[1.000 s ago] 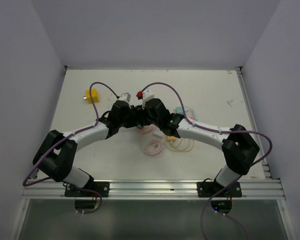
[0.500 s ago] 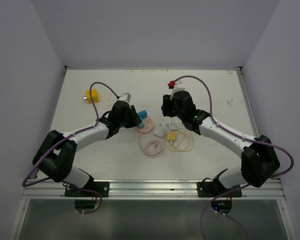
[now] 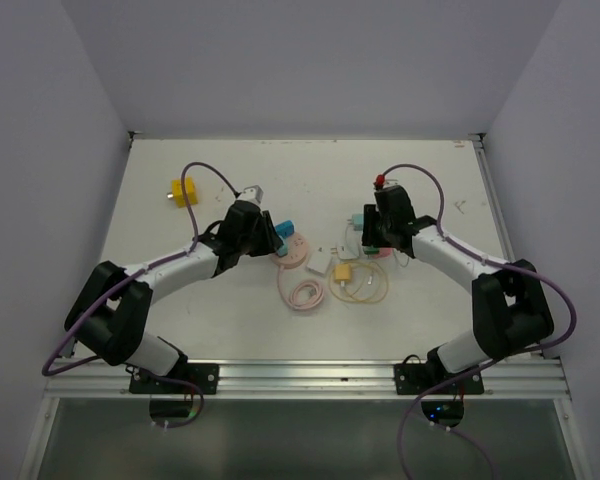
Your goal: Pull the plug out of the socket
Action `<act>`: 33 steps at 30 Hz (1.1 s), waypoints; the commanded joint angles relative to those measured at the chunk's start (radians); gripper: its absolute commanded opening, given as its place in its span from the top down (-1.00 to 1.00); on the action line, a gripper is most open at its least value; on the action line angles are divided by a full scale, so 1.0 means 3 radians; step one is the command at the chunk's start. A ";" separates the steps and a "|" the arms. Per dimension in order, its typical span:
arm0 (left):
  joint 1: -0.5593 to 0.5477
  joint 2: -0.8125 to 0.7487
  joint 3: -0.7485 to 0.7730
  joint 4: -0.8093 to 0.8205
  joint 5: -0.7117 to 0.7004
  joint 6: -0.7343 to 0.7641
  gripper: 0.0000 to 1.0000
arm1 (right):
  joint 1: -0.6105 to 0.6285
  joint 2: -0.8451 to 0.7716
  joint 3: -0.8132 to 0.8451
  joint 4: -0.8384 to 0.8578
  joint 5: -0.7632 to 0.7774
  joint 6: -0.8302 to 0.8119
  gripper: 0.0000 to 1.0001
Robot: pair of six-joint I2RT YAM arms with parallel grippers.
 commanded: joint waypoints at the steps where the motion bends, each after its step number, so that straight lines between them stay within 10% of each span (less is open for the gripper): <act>1: 0.0000 0.0229 -0.0239 -0.1326 -0.0280 0.0294 0.24 | 0.0006 0.0051 0.0155 -0.0048 -0.0139 0.0050 0.29; 13: 0.0000 0.0117 0.0176 -0.1535 -0.0229 0.0274 -0.17 | 0.0006 -0.0235 0.0165 0.0003 -0.0364 -0.0011 -0.30; 33: -0.0097 -0.0063 0.0835 -0.1857 -0.0525 -0.0319 -0.43 | 0.0032 -0.0757 -0.0458 0.0591 -0.1013 0.0188 -0.46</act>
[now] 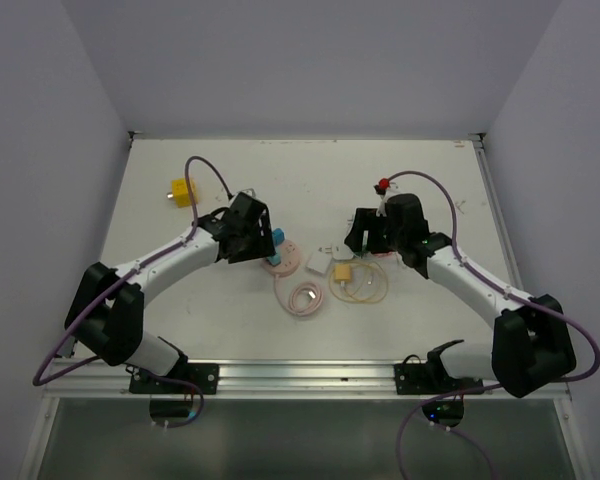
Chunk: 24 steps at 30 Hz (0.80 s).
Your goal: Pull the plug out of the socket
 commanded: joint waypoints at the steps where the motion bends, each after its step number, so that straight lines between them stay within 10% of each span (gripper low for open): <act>1: -0.0076 -0.0020 0.0222 -0.0259 -0.0221 -0.0205 -0.43 | 0.0020 -0.0127 -0.0063 0.0261 -0.0199 0.0075 -0.46; 24: -0.0265 0.0633 0.0739 -0.0407 -0.0605 -0.0763 -0.26 | 0.0051 -0.0250 -0.0257 0.0522 -0.0435 0.0086 -0.50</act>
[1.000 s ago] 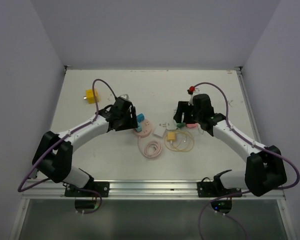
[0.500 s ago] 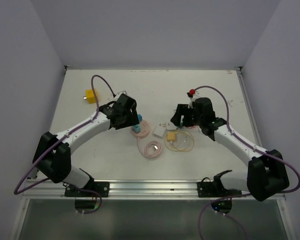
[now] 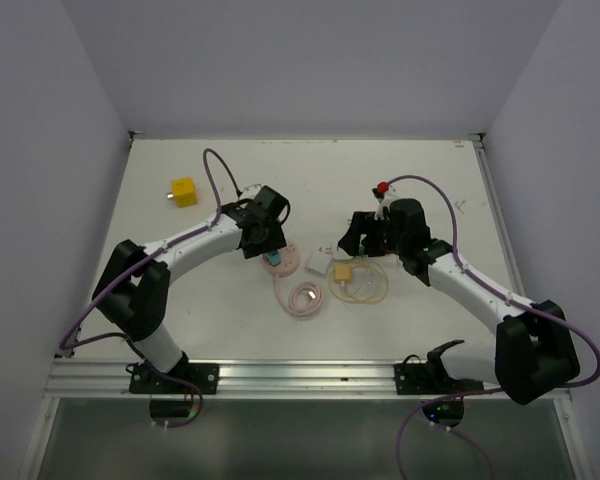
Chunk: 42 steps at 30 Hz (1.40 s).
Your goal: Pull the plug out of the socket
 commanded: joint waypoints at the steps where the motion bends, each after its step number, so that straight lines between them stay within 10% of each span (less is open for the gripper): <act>1: -0.0059 0.0141 0.0195 -0.0068 -0.0155 -0.0096 -0.21 | 0.0026 -0.0125 -0.0021 0.0163 -0.0066 0.0022 -0.51; 19: -0.0105 -0.0140 -0.0167 0.0197 0.0014 -0.0025 0.84 | 0.0138 0.0063 0.0010 0.0566 -0.0582 0.0384 -0.52; 42: 0.0089 -0.1593 -0.1646 0.2447 0.0755 0.0573 1.00 | 0.0757 0.0851 0.0194 0.1232 -0.0439 0.1270 -0.48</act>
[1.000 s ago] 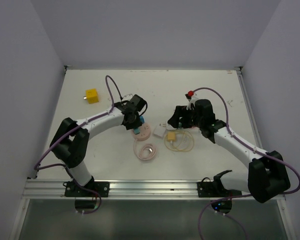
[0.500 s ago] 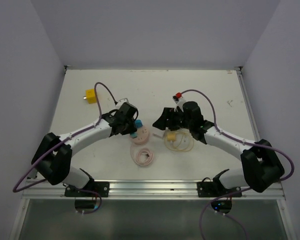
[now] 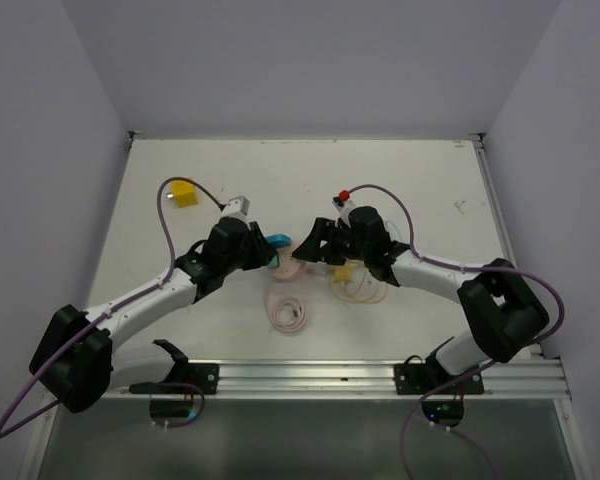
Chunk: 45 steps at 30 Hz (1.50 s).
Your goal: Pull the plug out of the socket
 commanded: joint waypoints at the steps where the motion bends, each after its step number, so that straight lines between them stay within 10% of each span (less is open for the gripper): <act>1: 0.0063 -0.0110 -0.0060 0.0741 0.0190 0.0065 1.00 | 0.0050 0.0069 0.0165 0.0138 -0.0030 0.0055 -0.47; 9: 0.0109 -0.0089 -0.0117 0.0992 0.0313 0.0003 1.00 | 0.0106 0.0105 0.0206 0.0067 0.0006 -0.0006 -0.19; 14: 0.0114 -0.0166 -0.0198 0.1104 0.0420 0.0019 1.00 | 0.0106 0.0070 0.0185 0.0051 0.0057 -0.0021 0.48; 18: 0.0119 -0.0212 -0.0265 0.1059 0.0446 0.0024 0.33 | 0.0111 -0.0073 0.0205 -0.0010 0.0108 -0.0072 1.00; 27: 0.0119 -0.0253 -0.0429 0.1130 0.0630 0.0095 -0.27 | 0.0106 -0.0329 0.0318 -0.0337 0.0256 -0.0251 1.00; 35: 0.0114 0.0038 -0.0342 0.1186 0.0814 0.0116 -0.21 | 0.0106 -0.0406 0.0328 -0.0414 0.0251 -0.0277 1.00; 45: 0.0104 0.0120 -0.0280 0.1299 0.0825 0.0085 0.55 | 0.0137 -0.0406 0.0298 -0.0439 0.0369 -0.0303 1.00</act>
